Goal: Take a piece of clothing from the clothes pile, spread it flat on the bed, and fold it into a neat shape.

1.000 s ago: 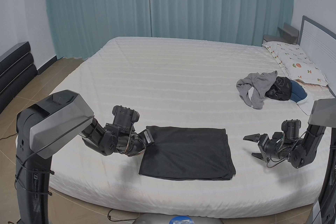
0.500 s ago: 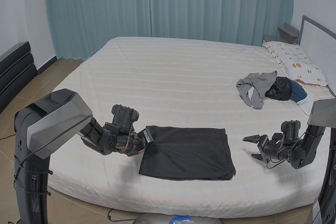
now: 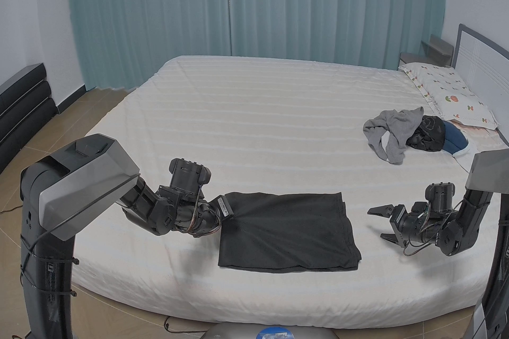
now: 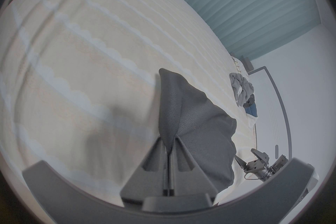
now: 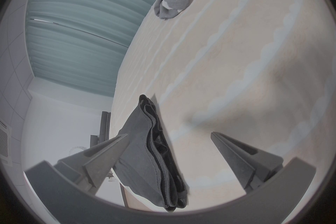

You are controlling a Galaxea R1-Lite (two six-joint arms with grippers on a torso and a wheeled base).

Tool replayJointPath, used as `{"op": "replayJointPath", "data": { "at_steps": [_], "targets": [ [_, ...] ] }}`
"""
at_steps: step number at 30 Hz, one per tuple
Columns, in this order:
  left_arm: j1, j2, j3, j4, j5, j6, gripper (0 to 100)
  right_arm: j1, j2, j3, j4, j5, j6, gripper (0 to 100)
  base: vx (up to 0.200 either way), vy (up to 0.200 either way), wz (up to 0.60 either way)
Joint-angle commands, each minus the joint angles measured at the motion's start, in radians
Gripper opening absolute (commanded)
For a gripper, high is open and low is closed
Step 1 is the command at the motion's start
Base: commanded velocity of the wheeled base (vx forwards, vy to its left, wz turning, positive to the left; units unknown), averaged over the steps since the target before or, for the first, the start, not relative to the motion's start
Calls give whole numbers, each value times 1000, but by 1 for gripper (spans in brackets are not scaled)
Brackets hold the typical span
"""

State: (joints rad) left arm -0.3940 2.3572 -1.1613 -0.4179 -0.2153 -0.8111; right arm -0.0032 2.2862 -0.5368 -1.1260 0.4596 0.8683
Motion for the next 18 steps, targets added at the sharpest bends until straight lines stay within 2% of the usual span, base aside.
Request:
{"op": "replayJointPath", "data": {
  "at_steps": [1, 18],
  "targets": [
    [0, -1, 0, 1, 1, 0, 0, 0, 1, 0, 0, 1, 0, 100, 0, 200, 0],
    [0, 0, 0, -1, 1, -2, 0, 2, 1, 1, 0, 1, 0, 100, 0, 200, 0]
  ]
}}
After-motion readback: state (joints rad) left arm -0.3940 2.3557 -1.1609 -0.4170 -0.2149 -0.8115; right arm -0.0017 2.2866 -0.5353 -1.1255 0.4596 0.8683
